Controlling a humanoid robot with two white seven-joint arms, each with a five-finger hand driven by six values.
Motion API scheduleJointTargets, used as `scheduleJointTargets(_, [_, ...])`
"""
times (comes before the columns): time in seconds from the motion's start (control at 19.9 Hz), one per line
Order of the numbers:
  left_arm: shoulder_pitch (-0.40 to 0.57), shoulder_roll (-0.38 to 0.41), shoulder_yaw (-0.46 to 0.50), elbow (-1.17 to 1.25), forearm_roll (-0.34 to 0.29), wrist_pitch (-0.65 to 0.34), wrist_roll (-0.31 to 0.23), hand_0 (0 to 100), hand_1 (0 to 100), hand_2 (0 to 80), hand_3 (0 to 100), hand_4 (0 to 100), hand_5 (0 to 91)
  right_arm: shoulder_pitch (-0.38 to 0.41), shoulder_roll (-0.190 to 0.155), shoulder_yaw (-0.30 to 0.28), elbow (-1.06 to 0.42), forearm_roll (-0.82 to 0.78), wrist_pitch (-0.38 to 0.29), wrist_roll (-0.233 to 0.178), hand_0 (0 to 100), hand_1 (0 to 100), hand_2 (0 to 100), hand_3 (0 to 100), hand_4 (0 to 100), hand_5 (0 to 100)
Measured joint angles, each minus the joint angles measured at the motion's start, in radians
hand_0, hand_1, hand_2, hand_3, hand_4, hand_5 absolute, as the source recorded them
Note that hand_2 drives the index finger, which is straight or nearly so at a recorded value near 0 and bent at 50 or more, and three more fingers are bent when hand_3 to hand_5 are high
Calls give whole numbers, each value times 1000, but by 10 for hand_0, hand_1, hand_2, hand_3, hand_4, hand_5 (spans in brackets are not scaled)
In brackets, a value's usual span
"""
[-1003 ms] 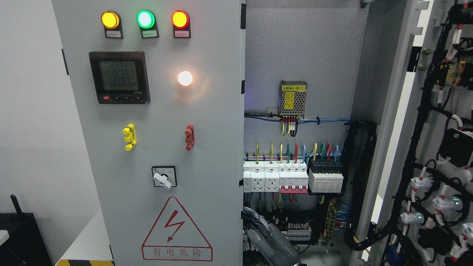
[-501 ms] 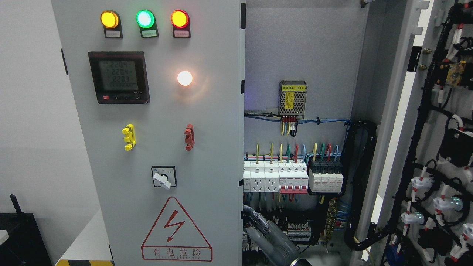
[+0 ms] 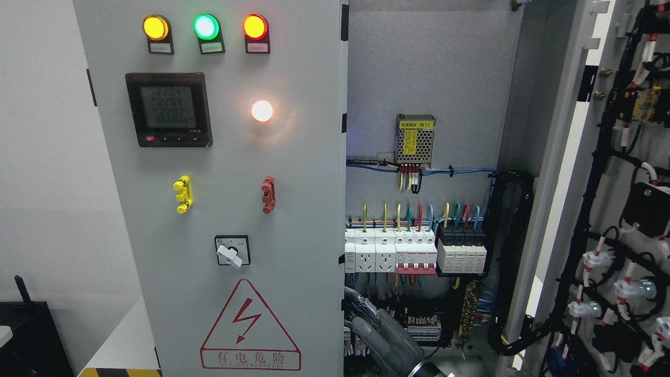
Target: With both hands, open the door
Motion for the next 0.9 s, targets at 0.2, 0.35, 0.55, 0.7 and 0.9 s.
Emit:
scheduleJointTargets(0.2, [0,0,0,0,0,0,0,120,389,0,0,0,0,-2,0,1,5,-4,0,26,120,389,0,0,0,0])
scheduleJointTargets(0.35, [0,0,0,0,0,0,0,120,389,0,0,0,0,-3,-1,0,7,-5,-1,26,120,389,0,0,0,0])
scheduleJointTargets(0.55, [0,0,0,0,0,0,0,120,389,0,0,0,0,0,-1,1,5,-8,-5,38,120,389,0,0,0,0])
scheduleJointTargets(0.7, [0,0,0,0,0,0,0,120,389,0,0,0,0,11,-1,3,-9,-16,-6,46,120,389,0,0,0,0])
scheduleJointTargets(0.9, [0,0,0,0,0,0,0,120,389,0,0,0,0,31,-1,7,-37,-34,-5,50,120,389,0,0,0,0])
